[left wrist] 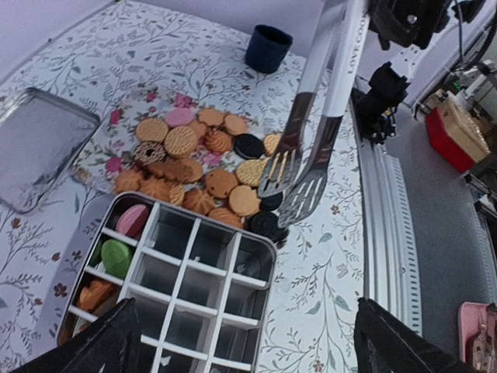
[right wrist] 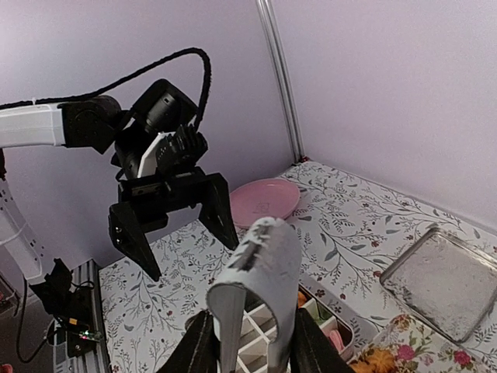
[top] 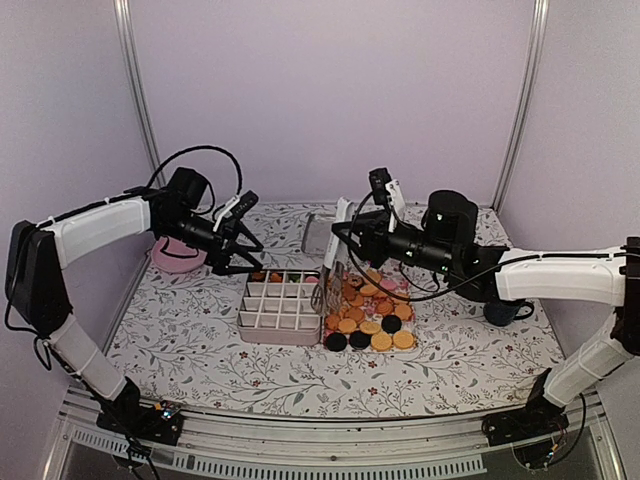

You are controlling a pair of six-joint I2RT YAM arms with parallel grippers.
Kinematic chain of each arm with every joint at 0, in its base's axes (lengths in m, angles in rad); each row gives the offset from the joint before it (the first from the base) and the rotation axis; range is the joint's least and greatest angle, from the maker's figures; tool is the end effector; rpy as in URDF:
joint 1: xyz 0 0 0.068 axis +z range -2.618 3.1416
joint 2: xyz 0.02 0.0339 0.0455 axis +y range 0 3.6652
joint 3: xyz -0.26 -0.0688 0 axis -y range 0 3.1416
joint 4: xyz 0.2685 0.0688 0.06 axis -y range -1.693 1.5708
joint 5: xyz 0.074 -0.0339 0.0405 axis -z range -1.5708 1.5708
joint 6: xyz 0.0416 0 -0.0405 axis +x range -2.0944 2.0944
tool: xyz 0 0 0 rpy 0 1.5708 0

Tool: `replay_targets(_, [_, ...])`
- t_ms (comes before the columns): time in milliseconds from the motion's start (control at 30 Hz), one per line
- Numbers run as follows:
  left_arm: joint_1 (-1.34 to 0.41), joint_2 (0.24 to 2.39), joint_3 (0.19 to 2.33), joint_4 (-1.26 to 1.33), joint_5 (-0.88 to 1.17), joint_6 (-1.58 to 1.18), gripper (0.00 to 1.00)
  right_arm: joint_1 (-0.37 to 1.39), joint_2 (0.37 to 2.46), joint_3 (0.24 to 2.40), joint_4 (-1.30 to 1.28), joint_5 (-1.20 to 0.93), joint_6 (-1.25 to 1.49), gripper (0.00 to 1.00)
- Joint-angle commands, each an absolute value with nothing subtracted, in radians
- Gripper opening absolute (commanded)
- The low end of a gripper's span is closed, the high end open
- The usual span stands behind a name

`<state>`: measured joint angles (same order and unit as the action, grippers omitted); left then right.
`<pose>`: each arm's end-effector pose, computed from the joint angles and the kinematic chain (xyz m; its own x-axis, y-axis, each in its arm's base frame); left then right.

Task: Pack the cookies
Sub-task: Adjust the clamp.

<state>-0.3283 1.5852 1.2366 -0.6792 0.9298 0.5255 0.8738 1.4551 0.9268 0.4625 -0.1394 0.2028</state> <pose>0.3184 -0.1437 0.2535 -0.4077 0.4558 -0.7912 0.9125 0.2357 -0.3344 0.2312 0.2852 0.2807 -0.2122 0.0572 -0.9755 -0.8224 0.5287 0.2099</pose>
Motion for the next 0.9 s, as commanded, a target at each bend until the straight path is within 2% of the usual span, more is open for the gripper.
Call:
replay_targets(0, [-0.403, 1.625, 1.292, -0.761, 1.141, 0.574, 0.96, 0.874, 1.493, 1.016, 0.577, -0.285, 0.262, 0.31])
replay_targets(333, [-0.450, 1.655, 1.286, -0.800, 1.337, 0.611, 0.88, 0.877, 1.547, 1.052, 0.678, -0.359, 0.320, 0.32])
replay_targets(567, [-0.468, 1.653, 1.249, -0.745, 1.284, 0.570, 0.78, 0.877, 1.598, 1.116, 0.693, -0.409, 0.324, 0.32])
replay_targets(733, [-0.469, 1.616, 1.207, -0.644, 1.209, 0.509, 0.75, 0.876, 1.617, 1.136, 0.704, -0.436, 0.328, 0.32])
replay_targets(867, [-0.480, 1.609, 1.187, -0.644, 1.224, 0.502, 0.67, 0.877, 1.629, 1.149, 0.719, -0.433, 0.330, 0.32])
